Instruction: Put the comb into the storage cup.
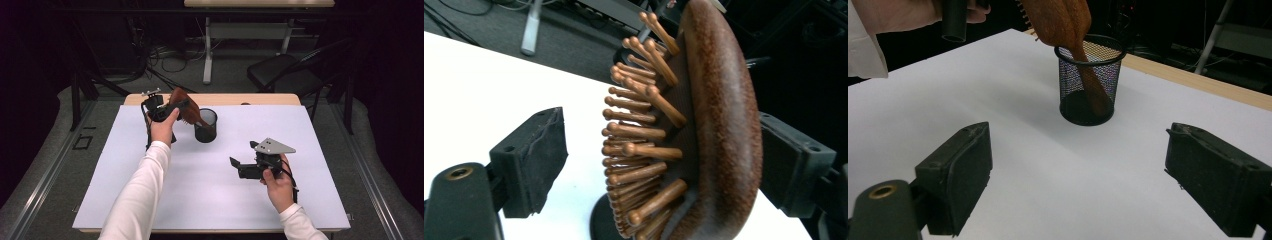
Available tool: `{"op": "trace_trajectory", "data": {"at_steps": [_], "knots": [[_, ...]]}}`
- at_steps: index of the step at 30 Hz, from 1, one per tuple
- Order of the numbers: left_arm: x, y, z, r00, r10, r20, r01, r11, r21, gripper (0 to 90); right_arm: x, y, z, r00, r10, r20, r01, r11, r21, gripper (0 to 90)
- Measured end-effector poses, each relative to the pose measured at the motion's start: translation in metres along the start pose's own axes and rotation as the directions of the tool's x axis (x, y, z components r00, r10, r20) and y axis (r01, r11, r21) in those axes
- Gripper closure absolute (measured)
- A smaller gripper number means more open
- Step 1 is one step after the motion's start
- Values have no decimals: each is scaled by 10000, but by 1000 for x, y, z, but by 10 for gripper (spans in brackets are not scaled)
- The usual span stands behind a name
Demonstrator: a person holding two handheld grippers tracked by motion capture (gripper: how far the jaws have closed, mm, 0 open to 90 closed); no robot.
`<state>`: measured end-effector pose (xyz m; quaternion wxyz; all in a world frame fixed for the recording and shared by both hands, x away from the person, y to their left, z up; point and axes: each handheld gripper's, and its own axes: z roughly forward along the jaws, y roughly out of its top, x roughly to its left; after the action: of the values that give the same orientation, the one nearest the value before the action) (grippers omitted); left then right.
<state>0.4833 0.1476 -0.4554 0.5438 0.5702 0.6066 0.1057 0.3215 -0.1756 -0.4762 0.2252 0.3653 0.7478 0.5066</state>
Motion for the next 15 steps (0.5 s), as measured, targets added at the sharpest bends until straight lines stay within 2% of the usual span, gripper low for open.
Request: {"op": "trace_trajectory", "data": {"at_steps": [6,11,15], "knots": [[1,1,-2,9999,-142,-69,140,9997,-189,61,0,0,0,10000,7,1,-7,10000,-2,113],[3,3,-4,10000,-81,-31,80,9998,-182,9,0,1,2,10000,24,-56,-24,10000,-22,112],[4,4,-4,9999,-154,-4,154,9997,-185,4,-1,0,2,10000,6,-14,-6,10000,-7,112]]}}
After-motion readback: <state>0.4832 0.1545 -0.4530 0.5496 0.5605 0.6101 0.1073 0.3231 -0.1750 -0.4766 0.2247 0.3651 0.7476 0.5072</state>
